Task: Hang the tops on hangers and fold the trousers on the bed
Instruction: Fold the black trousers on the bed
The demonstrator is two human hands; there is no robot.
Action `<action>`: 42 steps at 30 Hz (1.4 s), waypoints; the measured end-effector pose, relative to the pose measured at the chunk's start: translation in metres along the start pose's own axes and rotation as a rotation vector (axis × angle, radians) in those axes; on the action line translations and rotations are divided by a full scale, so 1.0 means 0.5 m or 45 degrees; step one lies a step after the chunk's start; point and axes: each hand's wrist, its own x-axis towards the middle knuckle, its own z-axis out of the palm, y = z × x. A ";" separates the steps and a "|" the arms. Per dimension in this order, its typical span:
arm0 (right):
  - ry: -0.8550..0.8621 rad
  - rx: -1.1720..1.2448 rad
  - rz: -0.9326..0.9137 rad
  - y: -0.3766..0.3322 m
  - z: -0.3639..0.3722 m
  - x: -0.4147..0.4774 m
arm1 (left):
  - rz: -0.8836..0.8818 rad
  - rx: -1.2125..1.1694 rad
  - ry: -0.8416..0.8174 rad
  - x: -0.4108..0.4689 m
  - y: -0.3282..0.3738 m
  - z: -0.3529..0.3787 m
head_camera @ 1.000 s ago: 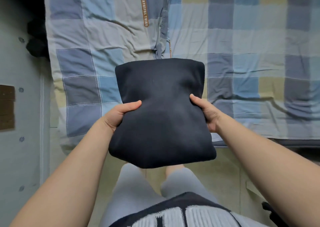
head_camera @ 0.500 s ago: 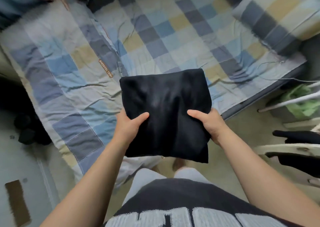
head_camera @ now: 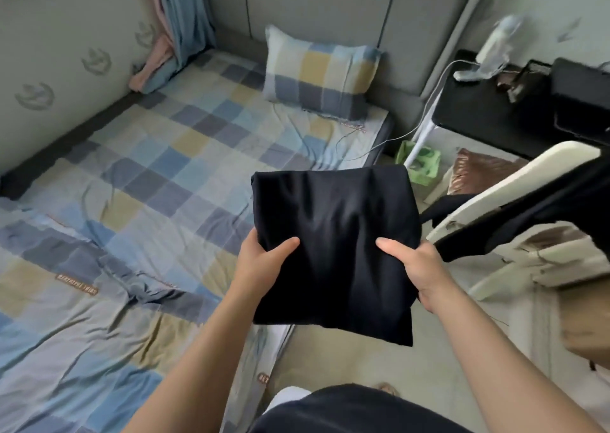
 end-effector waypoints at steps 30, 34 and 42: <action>1.324 0.732 -0.122 -0.065 -1.190 0.032 | 0.500 0.411 -1.374 -0.025 0.401 1.483; 1.626 0.851 -0.105 -0.069 -1.258 0.017 | 0.505 0.514 -1.629 -0.057 0.424 1.662; 2.059 1.095 -0.038 -0.014 -1.347 -0.019 | 0.457 0.686 -2.031 -0.189 0.374 1.911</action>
